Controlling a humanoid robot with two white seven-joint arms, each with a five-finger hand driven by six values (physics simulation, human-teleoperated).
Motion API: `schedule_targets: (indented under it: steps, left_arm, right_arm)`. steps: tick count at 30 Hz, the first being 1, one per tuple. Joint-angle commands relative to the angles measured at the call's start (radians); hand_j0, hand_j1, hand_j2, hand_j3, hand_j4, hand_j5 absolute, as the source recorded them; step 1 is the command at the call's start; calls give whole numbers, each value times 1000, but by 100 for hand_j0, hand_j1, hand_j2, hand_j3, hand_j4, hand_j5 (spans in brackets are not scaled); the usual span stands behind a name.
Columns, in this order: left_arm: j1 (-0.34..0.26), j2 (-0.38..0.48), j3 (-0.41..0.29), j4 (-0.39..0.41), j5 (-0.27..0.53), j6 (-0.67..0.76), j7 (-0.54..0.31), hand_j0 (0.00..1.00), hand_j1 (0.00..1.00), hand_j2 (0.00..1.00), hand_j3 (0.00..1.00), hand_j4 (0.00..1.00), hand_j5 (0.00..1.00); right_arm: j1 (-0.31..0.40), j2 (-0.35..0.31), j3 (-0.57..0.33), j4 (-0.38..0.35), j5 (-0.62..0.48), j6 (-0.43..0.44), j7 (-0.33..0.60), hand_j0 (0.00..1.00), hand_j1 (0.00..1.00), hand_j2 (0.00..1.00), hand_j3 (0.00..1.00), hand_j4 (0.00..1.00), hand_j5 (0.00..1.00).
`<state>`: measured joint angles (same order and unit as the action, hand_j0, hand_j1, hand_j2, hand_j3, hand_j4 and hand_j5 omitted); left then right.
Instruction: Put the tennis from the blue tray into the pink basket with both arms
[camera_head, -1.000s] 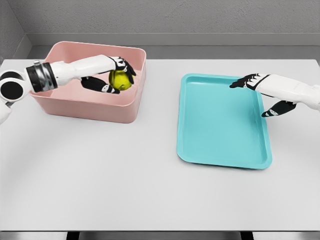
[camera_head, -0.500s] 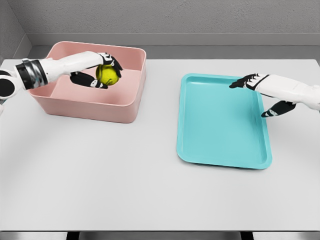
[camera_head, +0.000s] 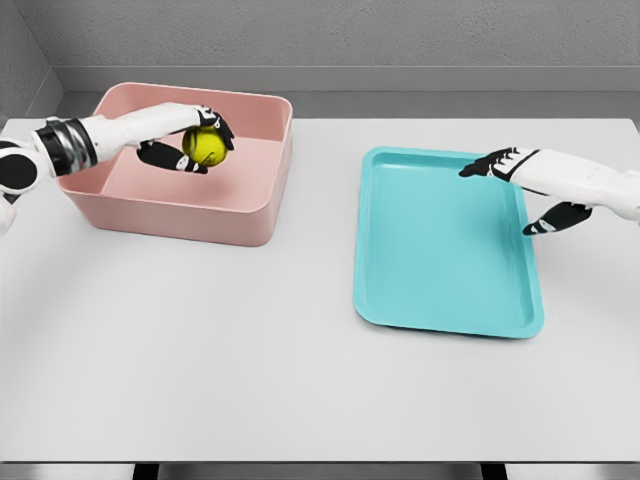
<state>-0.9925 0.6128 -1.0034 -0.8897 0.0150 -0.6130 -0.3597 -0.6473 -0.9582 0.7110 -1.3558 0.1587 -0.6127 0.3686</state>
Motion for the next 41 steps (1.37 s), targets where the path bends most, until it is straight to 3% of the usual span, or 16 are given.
schedule_targets:
  steps: [1,2,4,9,17,24,29,34,41]
  left_arm:
    - [2,-2,11,12,6,2,4,64,64,64,64,64,64]
    - [2,-1,22,12,6,2,4,71,71,71,71,71,71]
    - [0,-2,25,29,5,2,7,100,100,100,100,100,100]
    - [3,1,58,29,6,2,7,100,100,100,100,100,100]
    - [34,36,100,-118,19,2,7,100,100,100,100,100,100]
    - [101,122,117,-229,101,2,8,100,100,100,100,100,100]
    - [115,208,117,-298,167,2,13,100,100,100,100,100,100]
    - [164,308,118,-380,171,2,28,100,100,100,100,100,100]
    - [183,354,123,-391,172,2,38,100,100,100,100,100,100]
  right_arm:
    - [0,-1,-1,0,-7,2,0,100,100,100,100,100,100]
    - [0,-1,-1,0,-7,2,0,100,100,100,100,100,100]
    - [-2,-1,-2,0,-7,2,0,100,100,100,100,100,100]
    - [0,-1,-2,0,-7,2,0,100,100,100,100,100,100]
    - [0,-10,-2,0,-7,2,0,100,100,100,100,100,100]
    - [0,-8,-2,3,-8,2,-4,100,100,100,100,100,100]
    - [0,-4,-1,3,-8,2,-4,100,100,100,100,100,100]
    - [2,-4,4,3,-8,2,-4,100,100,100,100,100,100]
    - [12,-8,15,3,-8,2,-5,100,100,100,100,100,100]
